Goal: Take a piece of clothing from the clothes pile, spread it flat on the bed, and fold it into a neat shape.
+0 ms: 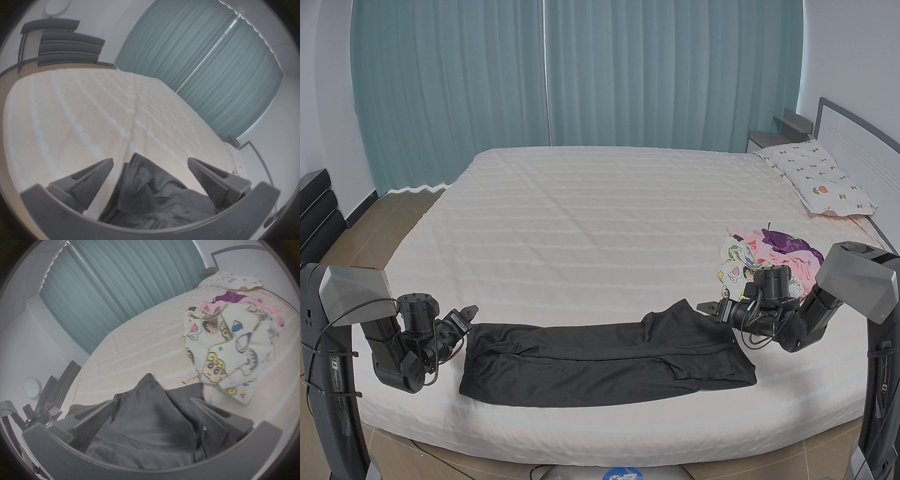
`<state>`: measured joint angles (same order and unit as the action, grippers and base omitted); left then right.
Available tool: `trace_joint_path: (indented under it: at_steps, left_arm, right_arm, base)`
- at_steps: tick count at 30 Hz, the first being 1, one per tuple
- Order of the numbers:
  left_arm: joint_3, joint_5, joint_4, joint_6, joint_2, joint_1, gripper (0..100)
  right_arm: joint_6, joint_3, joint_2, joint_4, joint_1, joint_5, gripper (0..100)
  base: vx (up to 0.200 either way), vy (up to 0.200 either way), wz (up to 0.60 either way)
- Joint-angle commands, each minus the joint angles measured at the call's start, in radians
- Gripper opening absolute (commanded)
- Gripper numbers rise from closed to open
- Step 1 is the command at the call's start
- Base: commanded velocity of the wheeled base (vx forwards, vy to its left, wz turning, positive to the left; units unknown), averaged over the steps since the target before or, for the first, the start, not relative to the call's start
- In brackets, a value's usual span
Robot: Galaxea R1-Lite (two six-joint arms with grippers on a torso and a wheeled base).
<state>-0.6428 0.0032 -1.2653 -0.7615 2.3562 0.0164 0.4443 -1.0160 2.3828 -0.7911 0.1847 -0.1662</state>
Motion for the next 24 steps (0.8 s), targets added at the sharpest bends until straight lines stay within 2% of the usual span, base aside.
trace_joint_path:
  at_steps: [1, 12, 17, 24]
  left_arm:
    - [-0.032, -0.029, 0.02, -0.027, 0.029, 0.002, 100]
    - [-0.029, -0.029, 0.02, -0.029, 0.046, 0.004, 100]
    - [-0.029, -0.029, 0.02, -0.029, 0.046, 0.004, 100]
    - [-0.029, -0.029, 0.02, -0.029, 0.048, 0.004, 100]
  right_arm:
    - [-0.002, -0.11, 0.064, 0.075, 0.012, -0.03, 100]
    - [-0.007, -0.17, 0.113, 0.107, 0.016, -0.033, 100]
    - [-0.047, -0.173, 0.136, 0.105, 0.002, -0.032, 100]
    - [-0.058, -0.173, 0.158, 0.098, 0.007, -0.029, 100]
  base:
    - [0.0, 0.0, 0.0]
    - [0.0, 0.0, 0.0]
    - [0.0, 0.0, 0.0]
    - [0.0, 0.0, 0.0]
